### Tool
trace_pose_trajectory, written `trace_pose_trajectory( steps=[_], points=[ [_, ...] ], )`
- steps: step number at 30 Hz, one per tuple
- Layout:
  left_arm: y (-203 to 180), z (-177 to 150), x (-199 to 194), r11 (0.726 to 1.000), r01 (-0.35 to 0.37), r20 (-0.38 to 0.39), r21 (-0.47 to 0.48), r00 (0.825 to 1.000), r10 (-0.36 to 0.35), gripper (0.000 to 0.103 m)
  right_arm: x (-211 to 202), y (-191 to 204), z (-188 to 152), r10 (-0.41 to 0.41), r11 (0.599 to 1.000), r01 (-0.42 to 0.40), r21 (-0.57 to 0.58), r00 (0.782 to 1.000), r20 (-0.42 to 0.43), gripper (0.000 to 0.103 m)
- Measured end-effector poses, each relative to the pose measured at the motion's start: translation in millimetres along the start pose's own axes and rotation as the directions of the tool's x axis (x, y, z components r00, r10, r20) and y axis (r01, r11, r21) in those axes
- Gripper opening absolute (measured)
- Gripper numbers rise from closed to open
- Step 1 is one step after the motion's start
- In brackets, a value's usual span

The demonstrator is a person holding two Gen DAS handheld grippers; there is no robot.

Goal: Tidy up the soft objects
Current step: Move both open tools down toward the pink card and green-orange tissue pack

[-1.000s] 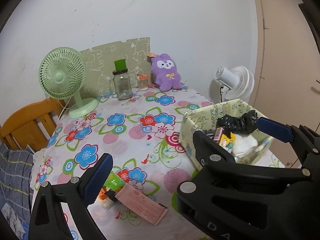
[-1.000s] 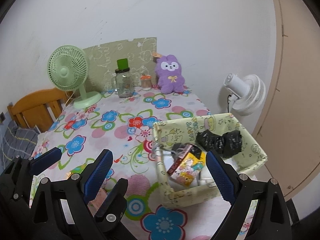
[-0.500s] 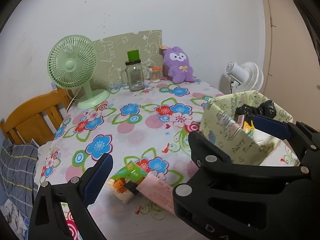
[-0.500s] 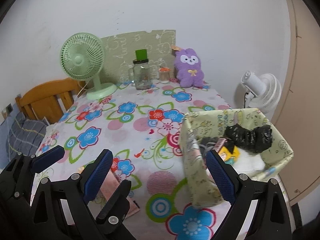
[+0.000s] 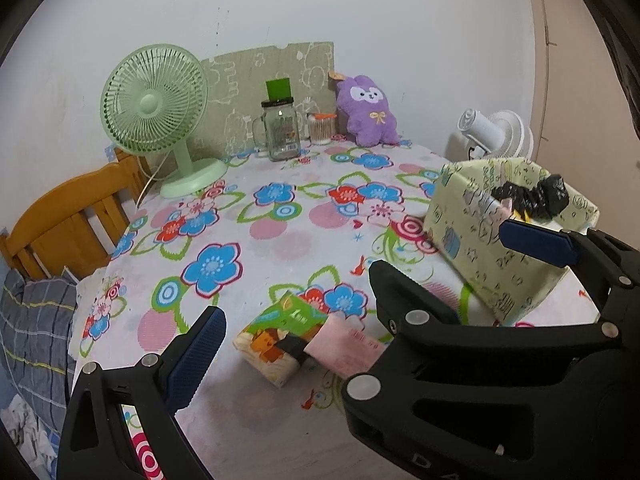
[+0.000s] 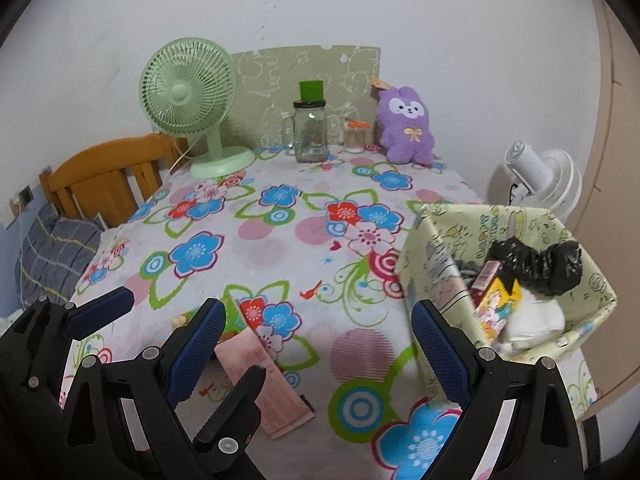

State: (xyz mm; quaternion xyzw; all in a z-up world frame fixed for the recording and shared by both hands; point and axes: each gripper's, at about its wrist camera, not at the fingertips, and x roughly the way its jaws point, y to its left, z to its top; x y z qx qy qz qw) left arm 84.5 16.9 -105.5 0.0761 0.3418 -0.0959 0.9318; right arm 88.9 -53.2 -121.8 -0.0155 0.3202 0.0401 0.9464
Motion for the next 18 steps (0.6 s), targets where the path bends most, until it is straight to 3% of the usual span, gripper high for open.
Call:
trace_pose_trajectory(
  steps=[18],
  points=[
    [26,-36,30,0.998,-0.001,-0.108,-0.057,0.994,-0.005,0.1,44,25,-25,0.044,0.998,-0.05,-0.037,0.988,-0.145,0.096]
  ],
)
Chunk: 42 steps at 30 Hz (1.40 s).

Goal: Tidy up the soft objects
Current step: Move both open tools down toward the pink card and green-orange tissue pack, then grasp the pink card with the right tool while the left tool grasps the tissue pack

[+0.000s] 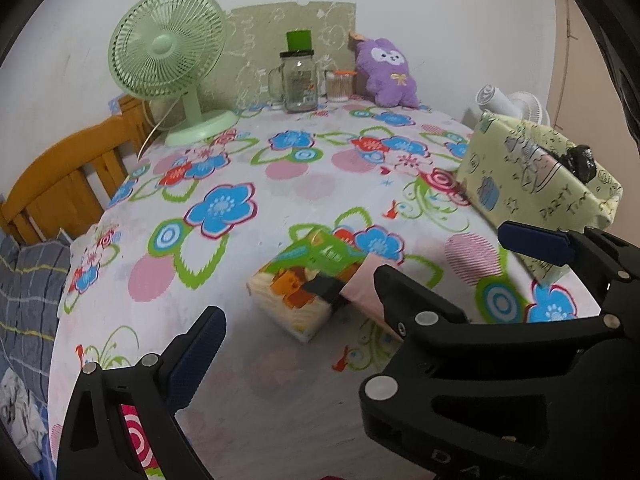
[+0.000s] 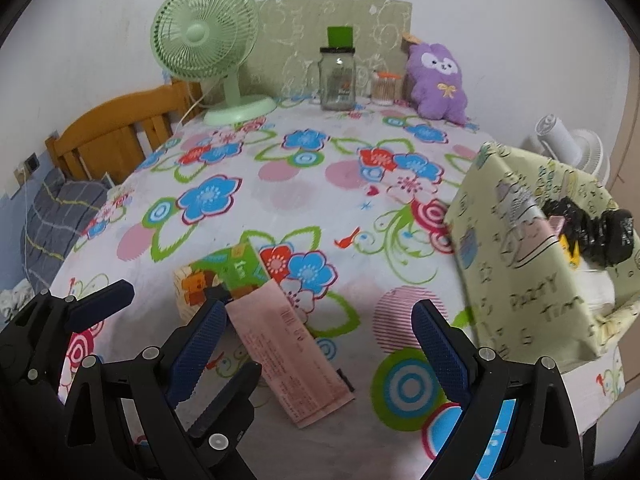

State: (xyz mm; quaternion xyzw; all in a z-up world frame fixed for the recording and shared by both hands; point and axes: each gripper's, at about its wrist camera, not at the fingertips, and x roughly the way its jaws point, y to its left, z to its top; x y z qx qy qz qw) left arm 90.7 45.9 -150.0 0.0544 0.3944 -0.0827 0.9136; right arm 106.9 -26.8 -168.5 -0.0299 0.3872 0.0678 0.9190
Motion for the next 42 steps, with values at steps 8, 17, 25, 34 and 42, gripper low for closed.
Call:
trace_pose_trajectory(
  steps=[8,17,25,34,42],
  points=[
    [10,-9,14,1.0,-0.03,-0.045,-0.007,0.999,0.03,0.1,18,11,-6,0.023,1.0,-0.024,-0.019,0.997,-0.067,0.086],
    [12,-12,26,1.0,-0.026,-0.079,-0.003,0.997,0.026,0.099,36,13,-10,0.084,0.996,-0.083,0.012,0.983,-0.165,0.059],
    [12,-6,32,0.999,-0.032,-0.081,-0.004,0.996,0.031,0.099,34,11,-8,0.06,0.998,-0.06,0.005,0.987,-0.149,0.045],
    [12,9,43,0.998,-0.066,-0.077,0.021,0.995,0.068,0.099,36,-4,0,0.033,0.998,-0.025,0.057,0.991,-0.129,0.045],
    [13,20,57,0.998,-0.051,-0.098,0.032,0.994,0.054,0.1,43,-12,8,0.009,0.997,0.001,0.078,0.991,-0.13,0.045]
  ],
)
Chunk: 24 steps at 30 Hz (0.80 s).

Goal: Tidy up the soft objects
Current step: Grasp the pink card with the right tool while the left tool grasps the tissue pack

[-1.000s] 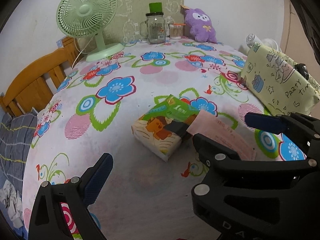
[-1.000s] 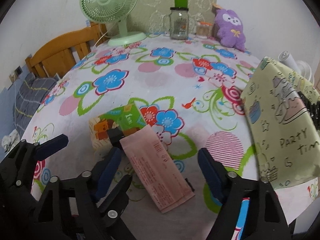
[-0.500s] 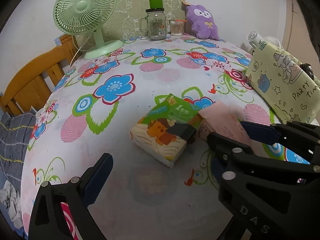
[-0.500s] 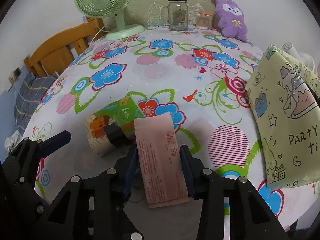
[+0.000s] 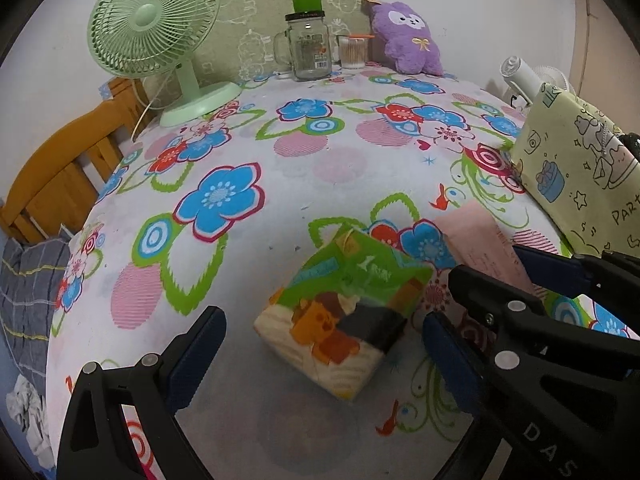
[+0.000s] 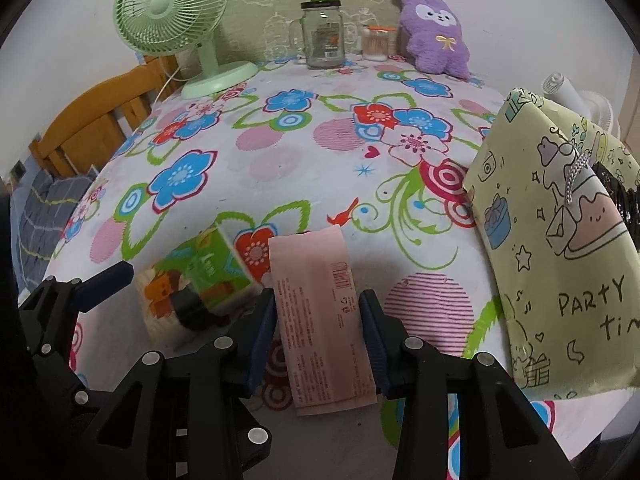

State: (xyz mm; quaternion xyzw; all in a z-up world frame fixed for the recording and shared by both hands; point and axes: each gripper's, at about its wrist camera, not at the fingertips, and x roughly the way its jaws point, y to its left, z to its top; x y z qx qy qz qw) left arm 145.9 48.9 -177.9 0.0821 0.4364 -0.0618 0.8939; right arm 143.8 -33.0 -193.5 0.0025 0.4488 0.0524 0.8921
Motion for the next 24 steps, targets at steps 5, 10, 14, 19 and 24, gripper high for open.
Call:
trace_pose_trajectory(
  steps=[5,10,14,19,24],
  points=[
    [-1,6,5,1.0,0.01,-0.001,0.007,1.0,-0.01,0.1,2,-3,5,-0.007,1.0,0.007,0.016,1.0,0.005,0.045],
    [2,8,7,1.0,0.029,-0.011,-0.009,1.0,-0.029,0.099,4,-4,8,-0.01,1.0,0.01,0.018,1.0,0.002,0.045],
    [3,8,5,0.994,0.104,-0.031,-0.034,0.994,-0.105,0.08,4,-4,9,-0.004,1.0,0.004,0.021,1.0,0.005,0.045],
    [-6,4,-1,0.995,0.103,-0.006,-0.003,0.995,-0.103,0.066,3,-3,8,-0.002,1.0,0.002,0.018,1.0,0.005,0.045],
    [-8,3,-4,0.995,0.097,0.001,-0.007,0.995,-0.097,0.063,-2,-3,5,-0.001,1.0,0.001,0.012,1.0,0.011,0.045]
  ],
)
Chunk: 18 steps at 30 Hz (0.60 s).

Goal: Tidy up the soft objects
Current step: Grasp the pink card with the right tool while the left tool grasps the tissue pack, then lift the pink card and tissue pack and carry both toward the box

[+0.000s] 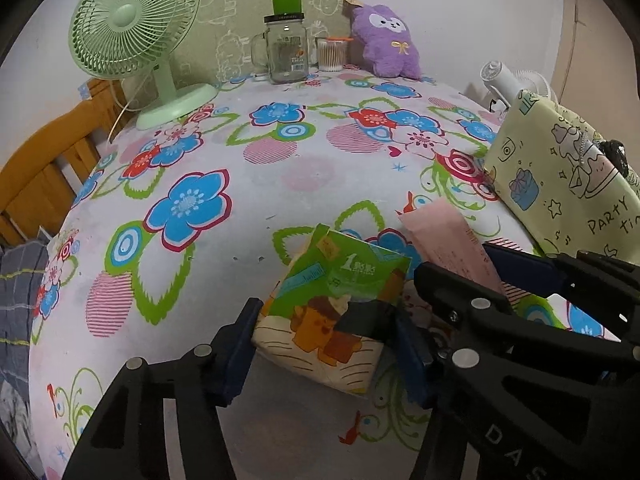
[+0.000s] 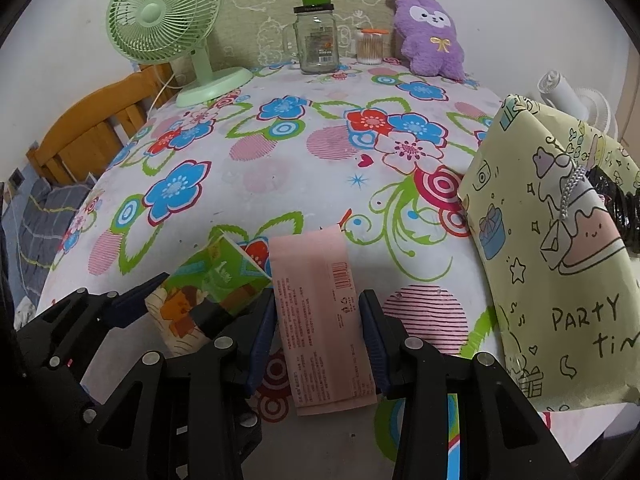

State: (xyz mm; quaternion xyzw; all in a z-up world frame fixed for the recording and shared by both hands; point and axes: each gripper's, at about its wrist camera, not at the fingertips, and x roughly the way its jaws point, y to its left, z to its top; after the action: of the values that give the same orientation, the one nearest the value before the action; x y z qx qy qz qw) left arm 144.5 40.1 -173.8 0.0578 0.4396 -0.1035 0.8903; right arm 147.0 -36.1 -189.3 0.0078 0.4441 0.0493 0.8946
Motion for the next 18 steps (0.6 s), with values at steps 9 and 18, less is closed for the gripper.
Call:
trace_pose_trajectory(
  steps=[9,18],
  points=[
    [-6,-2,-14,1.0,-0.004,0.021,-0.028,1.0,0.005,0.063,-15,-2,-2,0.009,1.0,-0.008,-0.005,1.0,0.03,0.045],
    [-13,2,-34,0.998,-0.006,0.063,-0.06,0.998,0.01,0.063,-35,-6,-1,0.014,1.0,-0.014,-0.012,0.997,0.074,0.045]
  ],
)
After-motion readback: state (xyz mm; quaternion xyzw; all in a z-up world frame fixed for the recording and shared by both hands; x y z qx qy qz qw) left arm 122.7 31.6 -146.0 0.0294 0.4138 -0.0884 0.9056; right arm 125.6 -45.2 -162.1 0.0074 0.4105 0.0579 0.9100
